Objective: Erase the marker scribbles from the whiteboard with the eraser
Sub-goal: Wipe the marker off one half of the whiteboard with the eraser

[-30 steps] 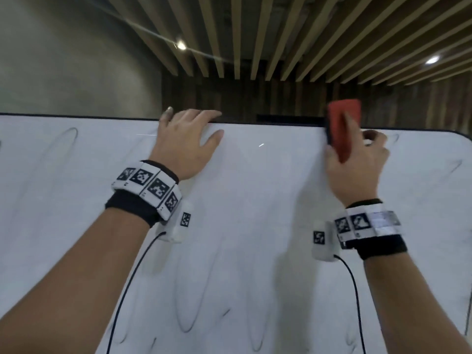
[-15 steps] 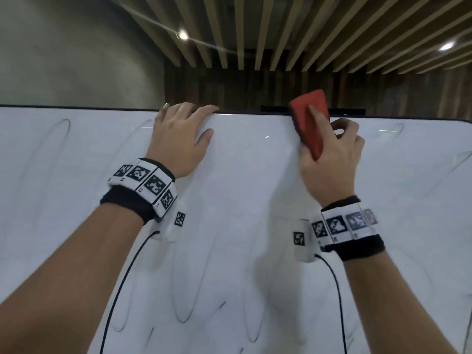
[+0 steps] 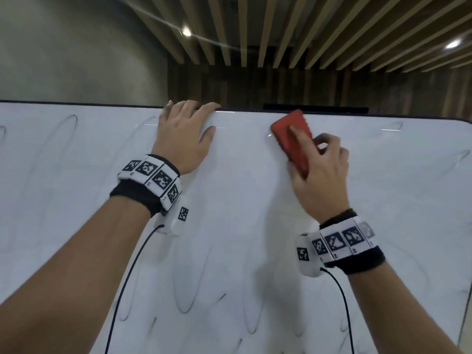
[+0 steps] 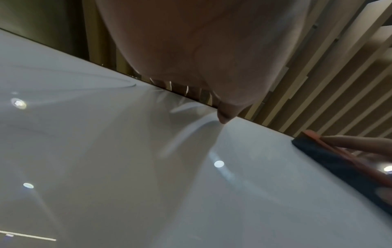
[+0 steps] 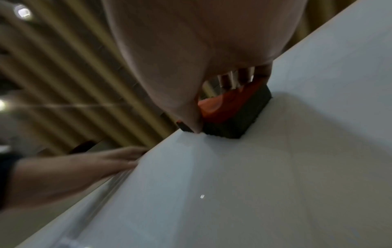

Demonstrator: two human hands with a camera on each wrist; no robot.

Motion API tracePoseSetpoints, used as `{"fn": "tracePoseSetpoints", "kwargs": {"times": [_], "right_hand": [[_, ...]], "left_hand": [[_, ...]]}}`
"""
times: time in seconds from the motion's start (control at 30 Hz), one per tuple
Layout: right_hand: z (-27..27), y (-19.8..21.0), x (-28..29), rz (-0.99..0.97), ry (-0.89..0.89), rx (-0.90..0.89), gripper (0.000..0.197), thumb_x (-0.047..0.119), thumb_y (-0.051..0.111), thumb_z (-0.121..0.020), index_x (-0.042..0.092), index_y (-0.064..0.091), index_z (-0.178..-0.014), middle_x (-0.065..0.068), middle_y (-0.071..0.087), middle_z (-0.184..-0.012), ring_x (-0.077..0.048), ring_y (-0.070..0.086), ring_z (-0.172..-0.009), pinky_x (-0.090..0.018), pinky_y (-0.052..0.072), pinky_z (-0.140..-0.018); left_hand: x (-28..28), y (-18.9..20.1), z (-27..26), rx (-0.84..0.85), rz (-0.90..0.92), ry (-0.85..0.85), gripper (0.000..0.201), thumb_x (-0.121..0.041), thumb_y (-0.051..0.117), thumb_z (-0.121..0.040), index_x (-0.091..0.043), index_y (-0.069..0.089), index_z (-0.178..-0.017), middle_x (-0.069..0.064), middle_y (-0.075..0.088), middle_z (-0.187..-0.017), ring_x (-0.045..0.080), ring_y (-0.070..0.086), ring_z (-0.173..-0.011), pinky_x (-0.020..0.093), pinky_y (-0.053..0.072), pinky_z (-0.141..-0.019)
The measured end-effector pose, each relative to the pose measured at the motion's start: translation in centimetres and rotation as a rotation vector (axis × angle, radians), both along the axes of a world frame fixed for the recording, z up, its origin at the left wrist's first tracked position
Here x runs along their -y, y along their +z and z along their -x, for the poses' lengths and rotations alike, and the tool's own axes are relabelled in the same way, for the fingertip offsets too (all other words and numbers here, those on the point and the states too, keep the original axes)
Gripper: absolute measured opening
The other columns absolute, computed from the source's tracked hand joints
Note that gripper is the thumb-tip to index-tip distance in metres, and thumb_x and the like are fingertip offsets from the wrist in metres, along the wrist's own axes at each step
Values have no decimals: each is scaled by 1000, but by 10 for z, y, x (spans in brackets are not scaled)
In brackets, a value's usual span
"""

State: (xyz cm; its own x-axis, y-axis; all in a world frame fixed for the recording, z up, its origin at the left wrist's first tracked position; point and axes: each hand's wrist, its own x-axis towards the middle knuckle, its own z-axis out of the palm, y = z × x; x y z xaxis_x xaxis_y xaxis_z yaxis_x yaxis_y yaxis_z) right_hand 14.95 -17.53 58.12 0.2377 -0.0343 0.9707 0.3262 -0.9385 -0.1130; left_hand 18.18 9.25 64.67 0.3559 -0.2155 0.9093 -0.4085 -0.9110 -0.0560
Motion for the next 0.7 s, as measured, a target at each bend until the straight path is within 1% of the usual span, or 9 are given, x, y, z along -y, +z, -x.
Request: {"fn": "tracePoseSetpoints", "kwargs": {"times": [0.07, 0.13, 0.2, 0.27, 0.33, 0.43, 0.6, 0.67, 0.7], "right_hand": [[-3, -15, -22, -45, -47, 30, 60, 23, 64, -92, 28, 46, -149, -20, 45, -134, -37, 47, -107, -48, 41, -92], [-2, -68, -64, 210, -12, -27, 60, 16, 65, -82, 25, 54, -140, -19, 48, -133, -40, 52, -104, -46, 40, -87], [8, -125, -92, 517, 23, -147, 65, 15, 61, -80, 33, 50, -141, -10, 46, -134, -35, 52, -106, -45, 41, -89], [14, -142, -82, 589, 55, -224, 67, 17, 63, -84, 40, 45, -145, -6, 45, -136, -31, 50, -110, -45, 45, -94], [14, -113, -55, 481, 67, -175, 63, 21, 67, -87, 41, 49, -143, -6, 48, -135, -31, 49, -111, -46, 47, -93], [15, -46, 13, 229, 4, -86, 57, 28, 61, -91, 38, 50, -146, -12, 48, -134, -35, 47, -109, -47, 44, -91], [31, 10, 162, -339, -151, 7, 68, 34, 53, -89, 29, 39, -156, -28, 42, -137, -49, 47, -113, -51, 37, -102], [25, 15, 169, -512, -202, -6, 68, 32, 54, -92, 27, 35, -158, -30, 39, -142, -51, 46, -118, -50, 36, -104], [19, 16, 152, -500, -216, -5, 66, 32, 52, -93, 24, 37, -157, -31, 40, -142, -51, 48, -117, -50, 37, -102]], "left_hand": [[0, 0, 2, 7, 6, -3, 51, -39, 38, -96, -28, 48, -145, 7, 57, -133, 31, 48, -131, 51, 22, -122], [-1, 0, 3, 11, -1, -5, 51, -39, 39, -96, -28, 49, -145, 7, 57, -133, 31, 48, -131, 51, 23, -122], [-2, 1, 2, 17, -8, -1, 49, -39, 40, -96, -28, 48, -143, 6, 58, -133, 31, 49, -131, 51, 24, -121], [1, 1, 0, 36, 9, 19, 46, -39, 40, -97, -28, 50, -140, 7, 60, -130, 32, 52, -126, 51, 28, -118], [7, 2, -1, 63, 48, 51, 44, -40, 38, -98, -26, 53, -137, 10, 62, -125, 36, 55, -119, 52, 32, -114], [18, 4, -2, 74, 105, 82, 41, -40, 39, -99, -22, 55, -133, 15, 63, -121, 40, 56, -114, 52, 33, -111], [37, 7, 0, 56, 218, 128, 34, -36, 44, -101, -18, 58, -126, 19, 63, -120, 42, 54, -115, 55, 28, -114], [57, 10, 5, 42, 236, 158, 33, -33, 45, -101, -15, 59, -124, 20, 63, -122, 43, 54, -116, 57, 26, -116], [72, 11, 8, 43, 216, 150, 33, -32, 45, -100, -15, 60, -124, 19, 63, -122, 42, 55, -116, 57, 24, -118]]}}
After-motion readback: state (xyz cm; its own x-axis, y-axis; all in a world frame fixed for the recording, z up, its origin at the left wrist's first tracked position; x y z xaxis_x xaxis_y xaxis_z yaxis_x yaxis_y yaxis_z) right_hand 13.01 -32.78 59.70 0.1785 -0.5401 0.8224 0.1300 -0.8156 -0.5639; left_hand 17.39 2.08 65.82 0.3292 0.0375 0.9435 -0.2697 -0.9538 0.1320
